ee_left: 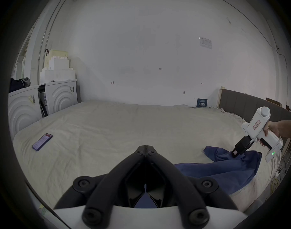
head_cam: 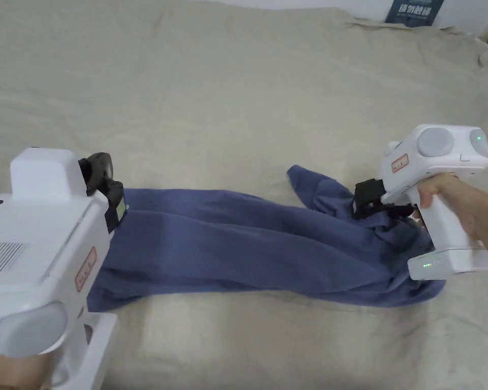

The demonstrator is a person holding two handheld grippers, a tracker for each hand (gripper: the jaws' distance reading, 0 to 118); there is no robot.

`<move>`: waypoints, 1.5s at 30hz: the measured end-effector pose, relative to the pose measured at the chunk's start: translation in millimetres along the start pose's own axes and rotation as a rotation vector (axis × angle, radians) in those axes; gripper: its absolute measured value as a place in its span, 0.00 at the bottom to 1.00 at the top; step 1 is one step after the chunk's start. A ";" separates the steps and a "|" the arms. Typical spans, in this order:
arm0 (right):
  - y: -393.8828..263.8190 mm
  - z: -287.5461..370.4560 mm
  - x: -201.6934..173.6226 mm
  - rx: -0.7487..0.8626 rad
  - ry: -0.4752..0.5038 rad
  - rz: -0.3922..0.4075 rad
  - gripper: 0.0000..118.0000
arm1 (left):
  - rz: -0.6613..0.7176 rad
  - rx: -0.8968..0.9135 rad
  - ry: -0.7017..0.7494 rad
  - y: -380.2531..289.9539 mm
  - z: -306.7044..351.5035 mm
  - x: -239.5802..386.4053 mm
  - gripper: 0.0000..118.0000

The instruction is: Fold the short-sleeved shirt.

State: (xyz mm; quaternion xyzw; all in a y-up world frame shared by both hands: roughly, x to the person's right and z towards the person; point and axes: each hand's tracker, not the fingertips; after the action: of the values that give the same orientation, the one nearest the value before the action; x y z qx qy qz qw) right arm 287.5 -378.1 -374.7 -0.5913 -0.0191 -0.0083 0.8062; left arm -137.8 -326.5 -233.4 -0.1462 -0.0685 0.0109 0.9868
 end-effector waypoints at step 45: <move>-31.5 53.0 2.1 0.265 0.034 -0.103 0.03 | 0.020 -0.934 0.078 -22.6 -226.6 -70.6 0.45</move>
State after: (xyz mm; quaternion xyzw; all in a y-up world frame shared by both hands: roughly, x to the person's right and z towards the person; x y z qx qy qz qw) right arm 287.4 -337.0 -328.7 -0.4778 -0.0369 -0.0571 0.8759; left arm -176.4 -416.1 -450.9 -0.5755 -0.0274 -0.0169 0.8171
